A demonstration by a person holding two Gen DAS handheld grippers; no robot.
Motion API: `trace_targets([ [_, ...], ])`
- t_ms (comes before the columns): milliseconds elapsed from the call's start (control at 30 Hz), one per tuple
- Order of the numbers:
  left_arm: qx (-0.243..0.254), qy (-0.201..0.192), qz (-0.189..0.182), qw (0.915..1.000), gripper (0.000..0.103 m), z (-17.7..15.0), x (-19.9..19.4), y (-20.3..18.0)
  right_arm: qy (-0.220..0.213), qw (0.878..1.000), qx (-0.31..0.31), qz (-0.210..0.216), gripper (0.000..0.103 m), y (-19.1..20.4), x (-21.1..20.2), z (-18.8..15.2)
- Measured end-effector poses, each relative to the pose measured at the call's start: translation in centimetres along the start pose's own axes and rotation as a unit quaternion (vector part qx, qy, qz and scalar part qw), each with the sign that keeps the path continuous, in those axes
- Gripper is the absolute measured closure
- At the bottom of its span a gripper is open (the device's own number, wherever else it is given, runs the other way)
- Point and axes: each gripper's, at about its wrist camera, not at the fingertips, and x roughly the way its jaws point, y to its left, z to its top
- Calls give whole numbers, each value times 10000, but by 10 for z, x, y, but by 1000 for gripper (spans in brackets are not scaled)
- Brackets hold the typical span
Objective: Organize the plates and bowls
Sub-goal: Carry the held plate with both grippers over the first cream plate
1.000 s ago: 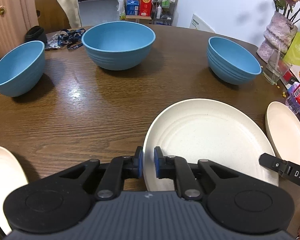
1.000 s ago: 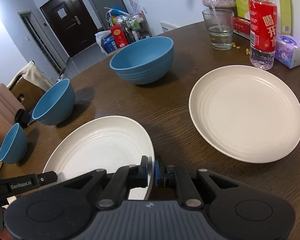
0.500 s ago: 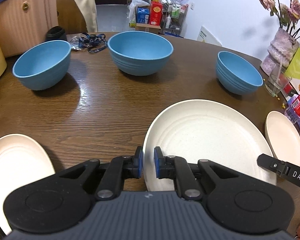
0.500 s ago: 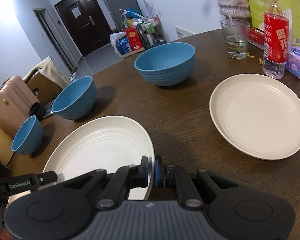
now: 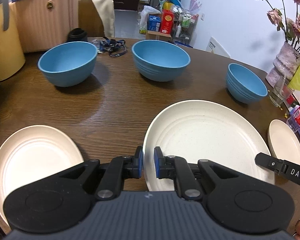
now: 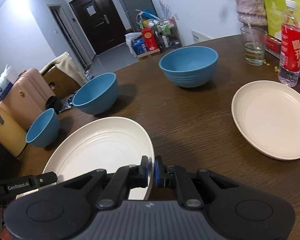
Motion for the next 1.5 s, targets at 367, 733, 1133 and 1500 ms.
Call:
trace_targets([
  [367,-291,-126,266,9991,91,-13,-19,32,115,9991,-290,295,96,28,5,-8],
  [733,-641,-183,567,9962,91,-24,-36,70,259,9959,-631,599,96,66,11,-20],
  [1133,-983,-230,863,9911,91,-31,-50,115,437,9906,-956,874,96,108,20,-31],
  [1500,-1279,-211,1093,9855,91,-37,-58,152,603,9848,-1247,1051,96,148,30,-40],
])
